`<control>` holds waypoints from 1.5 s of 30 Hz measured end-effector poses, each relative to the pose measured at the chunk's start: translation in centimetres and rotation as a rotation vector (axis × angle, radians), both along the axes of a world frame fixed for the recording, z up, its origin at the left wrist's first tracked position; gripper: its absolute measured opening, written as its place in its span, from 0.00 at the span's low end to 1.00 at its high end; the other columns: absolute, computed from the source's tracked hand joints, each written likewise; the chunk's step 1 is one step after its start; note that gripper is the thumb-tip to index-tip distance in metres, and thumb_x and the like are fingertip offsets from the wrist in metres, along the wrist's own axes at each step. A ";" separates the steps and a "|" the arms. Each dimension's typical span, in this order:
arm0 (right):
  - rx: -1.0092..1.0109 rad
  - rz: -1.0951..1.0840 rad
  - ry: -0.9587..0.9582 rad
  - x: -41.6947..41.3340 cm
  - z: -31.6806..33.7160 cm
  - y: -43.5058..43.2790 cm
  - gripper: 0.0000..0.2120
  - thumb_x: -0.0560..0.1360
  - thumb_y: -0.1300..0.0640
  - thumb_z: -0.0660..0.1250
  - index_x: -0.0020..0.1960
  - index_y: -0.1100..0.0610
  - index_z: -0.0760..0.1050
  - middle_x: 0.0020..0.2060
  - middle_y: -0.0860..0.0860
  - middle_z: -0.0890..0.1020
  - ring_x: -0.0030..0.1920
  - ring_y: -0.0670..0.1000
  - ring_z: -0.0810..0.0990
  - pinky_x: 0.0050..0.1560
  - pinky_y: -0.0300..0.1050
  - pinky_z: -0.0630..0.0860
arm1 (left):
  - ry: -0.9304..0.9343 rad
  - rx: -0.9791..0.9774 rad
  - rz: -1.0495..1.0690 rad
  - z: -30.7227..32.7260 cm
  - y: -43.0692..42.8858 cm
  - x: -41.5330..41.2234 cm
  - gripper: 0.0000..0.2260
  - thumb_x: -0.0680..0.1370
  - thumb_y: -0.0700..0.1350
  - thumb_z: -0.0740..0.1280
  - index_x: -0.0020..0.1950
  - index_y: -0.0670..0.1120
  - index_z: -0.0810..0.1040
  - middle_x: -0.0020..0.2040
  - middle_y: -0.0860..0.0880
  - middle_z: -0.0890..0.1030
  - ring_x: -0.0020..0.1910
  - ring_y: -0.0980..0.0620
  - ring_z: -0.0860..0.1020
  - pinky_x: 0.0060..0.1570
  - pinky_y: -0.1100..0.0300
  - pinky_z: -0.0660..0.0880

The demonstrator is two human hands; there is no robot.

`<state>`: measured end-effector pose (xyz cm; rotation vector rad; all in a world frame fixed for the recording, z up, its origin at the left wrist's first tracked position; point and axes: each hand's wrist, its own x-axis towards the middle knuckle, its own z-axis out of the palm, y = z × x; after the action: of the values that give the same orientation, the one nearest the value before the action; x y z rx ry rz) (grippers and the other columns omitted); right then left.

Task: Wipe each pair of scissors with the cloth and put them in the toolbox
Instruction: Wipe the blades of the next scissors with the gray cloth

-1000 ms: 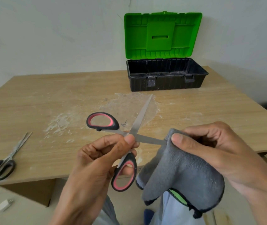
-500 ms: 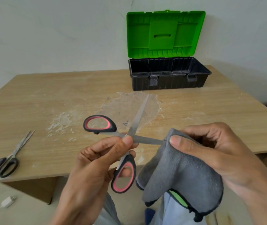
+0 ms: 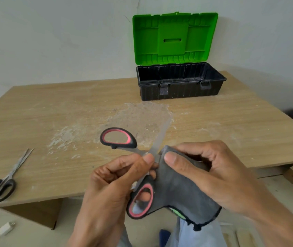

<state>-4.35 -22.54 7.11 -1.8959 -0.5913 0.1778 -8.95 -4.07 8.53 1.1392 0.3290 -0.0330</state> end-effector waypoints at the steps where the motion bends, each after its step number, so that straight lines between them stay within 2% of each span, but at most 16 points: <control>1: -0.033 0.037 0.011 -0.1 0.0 -0.1 0.24 0.82 0.39 0.65 0.48 0.60 0.83 0.38 0.62 0.82 0.39 0.65 0.81 0.40 0.62 0.77 | 0.009 -0.014 0.009 0.0 0.2 0.0 0.08 0.59 0.44 0.76 0.32 0.40 0.84 0.31 0.42 0.82 0.22 0.52 0.75 0.22 0.66 0.72; 5: -0.074 0.083 -0.026 -0.4 0.1 -0.7 0.20 0.82 0.41 0.65 0.38 0.55 0.74 0.28 0.50 0.71 0.27 0.50 0.69 0.28 0.44 0.66 | 0.018 0.001 0.030 0.2 0.6 0.0 0.08 0.57 0.45 0.76 0.32 0.42 0.85 0.32 0.43 0.83 0.23 0.53 0.74 0.23 0.67 0.72; 8: -0.099 0.067 -0.057 -0.4 0.0 -1.3 0.23 0.82 0.40 0.65 0.33 0.51 0.68 0.26 0.45 0.67 0.26 0.44 0.66 0.28 0.40 0.64 | 0.013 -0.008 0.021 0.4 0.7 -0.2 0.08 0.57 0.45 0.75 0.32 0.41 0.85 0.31 0.43 0.82 0.21 0.55 0.74 0.19 0.68 0.70; 13: -0.040 0.070 -0.019 -0.9 0.4 -3.2 0.25 0.80 0.36 0.65 0.35 0.54 0.73 0.26 0.50 0.70 0.26 0.53 0.68 0.28 0.40 0.65 | -0.032 0.031 0.022 0.4 2.2 -0.7 0.10 0.59 0.42 0.81 0.35 0.39 0.85 0.31 0.43 0.82 0.19 0.56 0.73 0.16 0.67 0.68; 15: -0.033 0.076 0.019 -0.9 0.7 -3.8 0.29 0.79 0.33 0.66 0.41 0.60 0.79 0.29 0.58 0.75 0.28 0.60 0.73 0.27 0.47 0.68 | -0.046 0.049 0.039 0.6 2.6 -0.9 0.13 0.57 0.45 0.81 0.36 0.40 0.85 0.32 0.43 0.83 0.20 0.56 0.75 0.17 0.67 0.68; 17: -0.039 0.073 0.039 -0.8 0.8 -4.1 0.33 0.78 0.32 0.66 0.46 0.64 0.81 0.32 0.62 0.76 0.31 0.65 0.74 0.29 0.56 0.69 | -0.062 0.046 0.056 0.7 2.8 -1.0 0.08 0.60 0.41 0.80 0.34 0.41 0.85 0.32 0.42 0.84 0.22 0.56 0.77 0.16 0.67 0.68; 19: -0.041 0.073 0.034 -0.8 0.9 -3.9 0.31 0.79 0.33 0.66 0.47 0.64 0.81 0.33 0.62 0.77 0.32 0.66 0.75 0.30 0.56 0.70 | -0.103 0.092 0.040 0.9 2.5 -1.0 0.07 0.61 0.43 0.79 0.33 0.41 0.85 0.33 0.42 0.84 0.23 0.55 0.77 0.18 0.67 0.68; 21: -0.031 0.093 0.015 -0.9 0.9 -3.2 0.23 0.79 0.36 0.67 0.48 0.57 0.83 0.33 0.56 0.79 0.31 0.61 0.76 0.30 0.49 0.71 | -0.135 0.157 0.031 1.0 1.9 -1.0 0.09 0.60 0.44 0.80 0.34 0.41 0.85 0.32 0.41 0.84 0.22 0.54 0.75 0.19 0.68 0.68; 23: -0.028 0.121 -0.026 -1.0 0.9 -2.2 0.13 0.79 0.39 0.68 0.44 0.46 0.83 0.30 0.46 0.77 0.29 0.48 0.75 0.29 0.39 0.70 | -0.171 0.215 0.014 1.0 1.3 -1.0 0.15 0.57 0.50 0.80 0.35 0.40 0.86 0.32 0.39 0.84 0.20 0.52 0.73 0.20 0.67 0.68; 27: -0.080 0.120 -0.112 -0.8 0.3 -1.3 0.19 0.81 0.41 0.66 0.35 0.48 0.72 0.26 0.42 0.69 0.26 0.40 0.67 0.28 0.32 0.63 | -0.199 0.226 0.018 0.7 1.2 -1.0 0.18 0.55 0.52 0.79 0.36 0.40 0.86 0.34 0.37 0.84 0.22 0.52 0.75 0.20 0.67 0.67; 30: -0.057 0.135 -0.092 -0.7 -0.1 -1.7 0.24 0.83 0.40 0.62 0.35 0.54 0.71 0.25 0.46 0.66 0.25 0.40 0.66 0.28 0.32 0.62 | -0.204 0.241 -0.005 0.6 1.6 -1.2 0.17 0.55 0.52 0.79 0.36 0.41 0.86 0.36 0.38 0.85 0.26 0.48 0.77 0.20 0.67 0.67; 34: 0.005 0.149 -0.049 -0.8 -0.3 -2.4 0.27 0.84 0.41 0.62 0.35 0.60 0.73 0.26 0.50 0.67 0.24 0.45 0.67 0.27 0.35 0.63 | -0.198 0.226 0.008 0.7 2.0 -1.2 0.18 0.55 0.51 0.79 0.36 0.39 0.86 0.34 0.37 0.84 0.20 0.52 0.72 0.19 0.69 0.66; 38: 0.049 0.071 -0.031 -0.8 -0.3 -3.7 0.34 0.82 0.35 0.63 0.40 0.68 0.77 0.29 0.62 0.74 0.28 0.63 0.73 0.27 0.52 0.68 | -0.183 0.196 0.056 1.1 2.4 -1.1 0.13 0.58 0.45 0.81 0.34 0.39 0.85 0.33 0.39 0.84 0.22 0.55 0.74 0.18 0.71 0.64; 40: 0.064 0.048 -0.029 -0.7 -0.3 -4.0 0.37 0.81 0.34 0.63 0.40 0.70 0.76 0.30 0.66 0.73 0.28 0.66 0.72 0.28 0.57 0.66 | -0.163 0.178 0.058 1.4 2.1 -1.0 0.08 0.60 0.43 0.77 0.32 0.39 0.84 0.30 0.41 0.83 0.21 0.55 0.73 0.17 0.71 0.64; 43: 0.067 0.063 -0.053 -0.6 0.0 -3.3 0.33 0.82 0.35 0.62 0.38 0.66 0.75 0.28 0.61 0.69 0.27 0.62 0.68 0.27 0.50 0.65 | -0.170 0.164 0.054 1.6 1.4 -1.1 0.09 0.60 0.43 0.74 0.33 0.38 0.85 0.28 0.42 0.81 0.19 0.53 0.70 0.18 0.71 0.63; 45: 0.046 0.109 -0.038 -0.6 0.1 -2.7 0.29 0.82 0.36 0.63 0.38 0.62 0.76 0.28 0.58 0.70 0.28 0.60 0.69 0.28 0.48 0.66 | -0.180 0.189 0.037 1.5 1.0 -1.1 0.09 0.60 0.46 0.75 0.33 0.40 0.85 0.30 0.41 0.83 0.25 0.49 0.71 0.20 0.70 0.65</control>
<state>-4.93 -25.22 7.23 -1.8273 -0.7198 0.1976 -10.06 -3.06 10.08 1.3126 0.1950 0.1349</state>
